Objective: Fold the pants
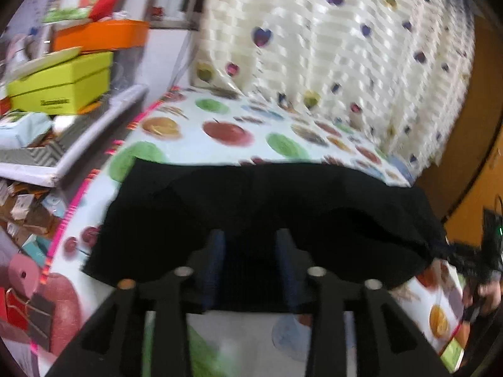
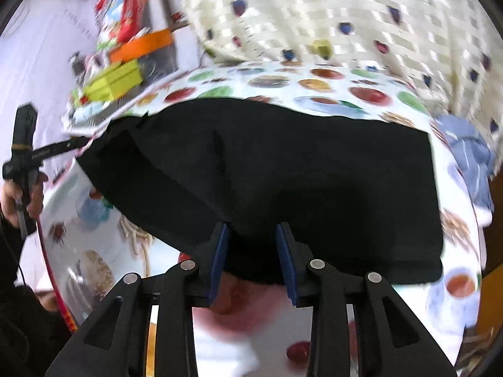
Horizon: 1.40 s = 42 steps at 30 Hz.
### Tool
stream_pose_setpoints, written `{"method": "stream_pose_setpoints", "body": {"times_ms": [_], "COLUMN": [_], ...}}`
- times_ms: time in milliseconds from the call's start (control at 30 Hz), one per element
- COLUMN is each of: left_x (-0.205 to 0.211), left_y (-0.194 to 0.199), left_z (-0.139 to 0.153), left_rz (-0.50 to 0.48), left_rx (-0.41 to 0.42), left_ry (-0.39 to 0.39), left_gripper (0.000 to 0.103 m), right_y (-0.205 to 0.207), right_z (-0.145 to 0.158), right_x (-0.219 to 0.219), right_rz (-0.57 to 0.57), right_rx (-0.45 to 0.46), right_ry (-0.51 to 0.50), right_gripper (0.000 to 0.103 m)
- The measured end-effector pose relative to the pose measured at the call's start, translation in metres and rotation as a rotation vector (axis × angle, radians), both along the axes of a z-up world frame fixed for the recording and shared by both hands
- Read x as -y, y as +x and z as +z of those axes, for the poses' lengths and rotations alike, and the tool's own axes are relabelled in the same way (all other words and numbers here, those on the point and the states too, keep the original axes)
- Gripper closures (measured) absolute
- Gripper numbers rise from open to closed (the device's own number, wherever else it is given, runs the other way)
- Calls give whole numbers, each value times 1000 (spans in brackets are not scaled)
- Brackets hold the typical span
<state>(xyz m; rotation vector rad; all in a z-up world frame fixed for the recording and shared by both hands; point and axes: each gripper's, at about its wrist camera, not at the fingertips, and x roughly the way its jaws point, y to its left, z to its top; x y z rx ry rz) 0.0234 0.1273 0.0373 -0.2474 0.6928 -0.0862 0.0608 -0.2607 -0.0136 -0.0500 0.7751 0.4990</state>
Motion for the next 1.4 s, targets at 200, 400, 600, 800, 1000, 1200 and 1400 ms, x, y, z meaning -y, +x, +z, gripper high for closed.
{"method": "stream_pose_setpoints", "body": {"times_ms": [200,400,600,800,1000,1200,1400], "left_x": [11,40,58,67,75,51,13], "left_y": [30,64,74,76,73,49,15], "left_z": [4,-16,-33,-36,-33,-18,-24], "left_rz": [41,46,52,51,42,100,134], "left_rx": [-25,-104,-155,-165,-148,-69,-75], "left_ry": [15,119,235,316,388,332,173], "left_gripper": [54,54,54,57,96,97,97], "right_y": [-4,-5,7,17,16,6,13], "right_z": [5,8,0,1,7,25,-2], "right_x": [41,82,105,103,98,114,124], "right_rz": [-200,-403,-514,-484,-439,-461,-514], "right_rx": [16,37,10,-8,13,62,-41], "right_ry": [102,115,84,40,-31,-20,-91], "right_gripper": [61,61,60,64,97,102,103]}}
